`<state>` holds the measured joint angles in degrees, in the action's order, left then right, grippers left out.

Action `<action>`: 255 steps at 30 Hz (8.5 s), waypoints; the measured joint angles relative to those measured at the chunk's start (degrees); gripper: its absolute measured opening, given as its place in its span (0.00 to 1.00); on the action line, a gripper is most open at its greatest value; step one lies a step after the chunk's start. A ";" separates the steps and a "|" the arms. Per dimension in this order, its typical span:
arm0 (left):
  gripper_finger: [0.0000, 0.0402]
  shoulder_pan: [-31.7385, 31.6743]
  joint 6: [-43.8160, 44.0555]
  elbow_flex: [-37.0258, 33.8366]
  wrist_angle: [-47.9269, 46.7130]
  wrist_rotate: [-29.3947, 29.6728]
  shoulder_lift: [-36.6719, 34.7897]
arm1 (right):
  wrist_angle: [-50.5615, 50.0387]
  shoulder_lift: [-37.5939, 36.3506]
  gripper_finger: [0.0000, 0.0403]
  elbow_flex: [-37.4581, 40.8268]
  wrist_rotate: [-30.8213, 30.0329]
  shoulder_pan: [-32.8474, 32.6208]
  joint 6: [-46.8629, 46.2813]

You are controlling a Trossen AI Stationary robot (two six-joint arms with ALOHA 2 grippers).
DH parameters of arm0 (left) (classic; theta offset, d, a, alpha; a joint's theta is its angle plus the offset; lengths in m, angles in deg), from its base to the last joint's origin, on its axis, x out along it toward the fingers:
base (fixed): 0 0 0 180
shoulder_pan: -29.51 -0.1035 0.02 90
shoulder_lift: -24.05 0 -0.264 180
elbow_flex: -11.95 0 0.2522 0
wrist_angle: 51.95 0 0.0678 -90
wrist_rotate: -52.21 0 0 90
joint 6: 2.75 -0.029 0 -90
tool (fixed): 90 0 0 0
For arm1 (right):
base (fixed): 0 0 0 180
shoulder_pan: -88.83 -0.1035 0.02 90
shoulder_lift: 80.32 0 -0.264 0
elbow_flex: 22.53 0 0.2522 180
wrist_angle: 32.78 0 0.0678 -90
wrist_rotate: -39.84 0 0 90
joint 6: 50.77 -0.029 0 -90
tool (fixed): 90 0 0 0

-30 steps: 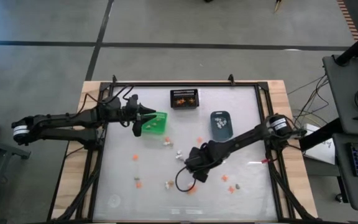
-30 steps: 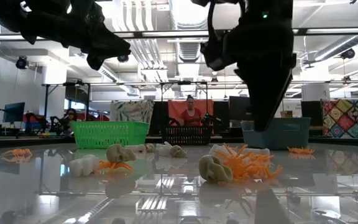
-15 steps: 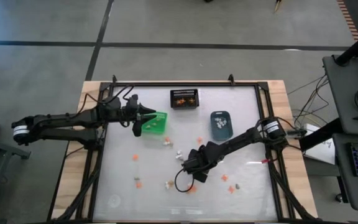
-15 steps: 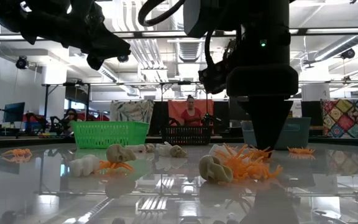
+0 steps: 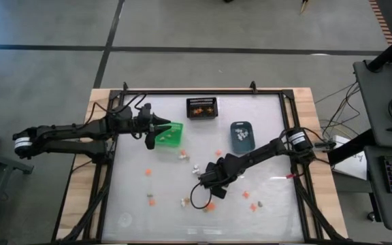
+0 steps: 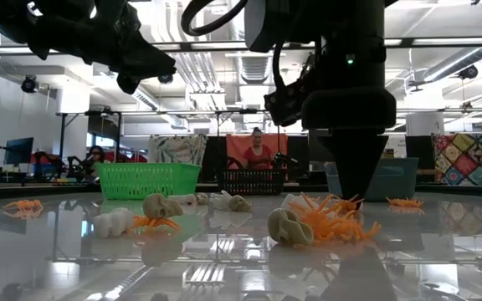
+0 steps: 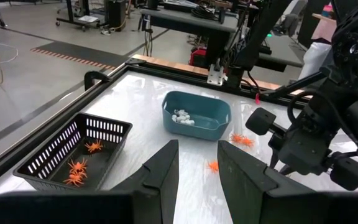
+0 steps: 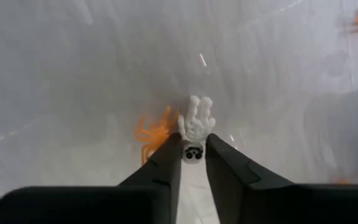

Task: Sort Halloween decoration
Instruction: Put the white skeleton toy into the blue bin, then put the orange spider toy into the black bin

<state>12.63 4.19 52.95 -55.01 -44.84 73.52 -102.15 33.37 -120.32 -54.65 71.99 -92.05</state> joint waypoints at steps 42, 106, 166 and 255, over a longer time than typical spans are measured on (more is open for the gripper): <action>0.23 0.00 -0.02 -0.02 0.63 0.00 0.02 | -14.16 -20.45 0.02 0.96 -5.99 12.30 34.63; 0.23 6.04 1.55 0.00 3.04 0.03 0.00 | 7.47 -38.03 0.33 24.29 0.59 23.89 36.14; 0.23 28.68 4.11 8.97 24.38 5.23 26.72 | 67.16 -16.61 0.27 34.25 -4.58 -13.90 20.47; 0.23 38.07 -0.02 8.26 24.87 11.19 29.11 | 72.82 -7.38 0.07 32.72 -9.86 -16.24 13.80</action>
<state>50.70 4.17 61.22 -30.14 -33.65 102.63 -29.33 25.99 -87.60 -64.52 55.75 -78.25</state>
